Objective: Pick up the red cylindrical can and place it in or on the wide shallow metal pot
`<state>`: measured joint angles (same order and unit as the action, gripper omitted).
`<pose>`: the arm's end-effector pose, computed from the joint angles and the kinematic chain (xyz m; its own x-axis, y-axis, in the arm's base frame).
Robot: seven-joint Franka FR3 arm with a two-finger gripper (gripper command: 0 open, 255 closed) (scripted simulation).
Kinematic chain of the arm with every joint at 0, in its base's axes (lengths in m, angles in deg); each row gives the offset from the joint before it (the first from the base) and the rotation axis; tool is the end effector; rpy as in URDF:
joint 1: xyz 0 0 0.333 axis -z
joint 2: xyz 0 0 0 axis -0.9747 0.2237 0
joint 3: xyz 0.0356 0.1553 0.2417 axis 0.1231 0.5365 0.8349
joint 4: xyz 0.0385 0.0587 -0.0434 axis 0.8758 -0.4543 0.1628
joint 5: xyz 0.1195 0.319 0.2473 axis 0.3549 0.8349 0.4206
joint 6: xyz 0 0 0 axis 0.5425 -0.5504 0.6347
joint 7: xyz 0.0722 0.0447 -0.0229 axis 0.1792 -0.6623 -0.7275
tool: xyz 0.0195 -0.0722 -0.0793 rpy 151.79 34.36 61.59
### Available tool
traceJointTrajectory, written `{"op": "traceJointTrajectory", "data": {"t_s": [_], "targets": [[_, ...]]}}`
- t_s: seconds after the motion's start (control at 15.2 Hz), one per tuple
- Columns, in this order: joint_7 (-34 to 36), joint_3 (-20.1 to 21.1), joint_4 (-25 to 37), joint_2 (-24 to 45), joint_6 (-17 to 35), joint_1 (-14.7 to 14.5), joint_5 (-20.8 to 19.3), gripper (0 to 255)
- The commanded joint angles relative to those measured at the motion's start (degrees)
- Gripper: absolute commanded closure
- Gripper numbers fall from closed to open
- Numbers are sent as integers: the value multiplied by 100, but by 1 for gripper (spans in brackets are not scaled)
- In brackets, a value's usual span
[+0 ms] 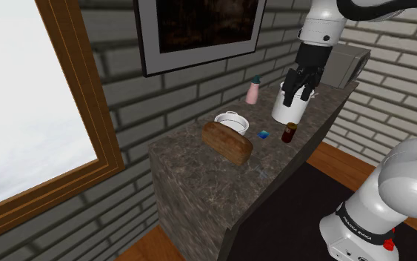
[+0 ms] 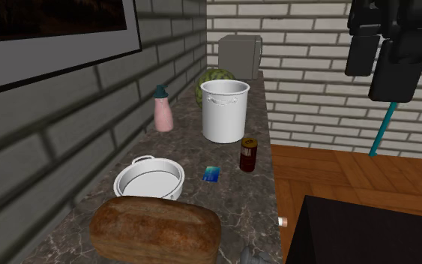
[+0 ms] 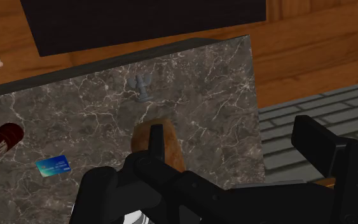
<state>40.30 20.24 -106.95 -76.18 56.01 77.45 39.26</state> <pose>0.3643 0.0280 0.5208 0.9925 -0.1021 -0.0667 -0.1053 -0.9934 -0.0461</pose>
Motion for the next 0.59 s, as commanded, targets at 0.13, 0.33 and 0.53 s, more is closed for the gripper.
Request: {"op": "traceJointTrajectory", "data": {"t_s": [0.13, 0.33, 0.53], "targets": [[-215, -176, -213, 40, 261, 98, -146, 0], [-532, -447, -485, 163, 675, 255, -365, 0], [-845, -726, -695, 366, 1114, 419, -579, 0]]}}
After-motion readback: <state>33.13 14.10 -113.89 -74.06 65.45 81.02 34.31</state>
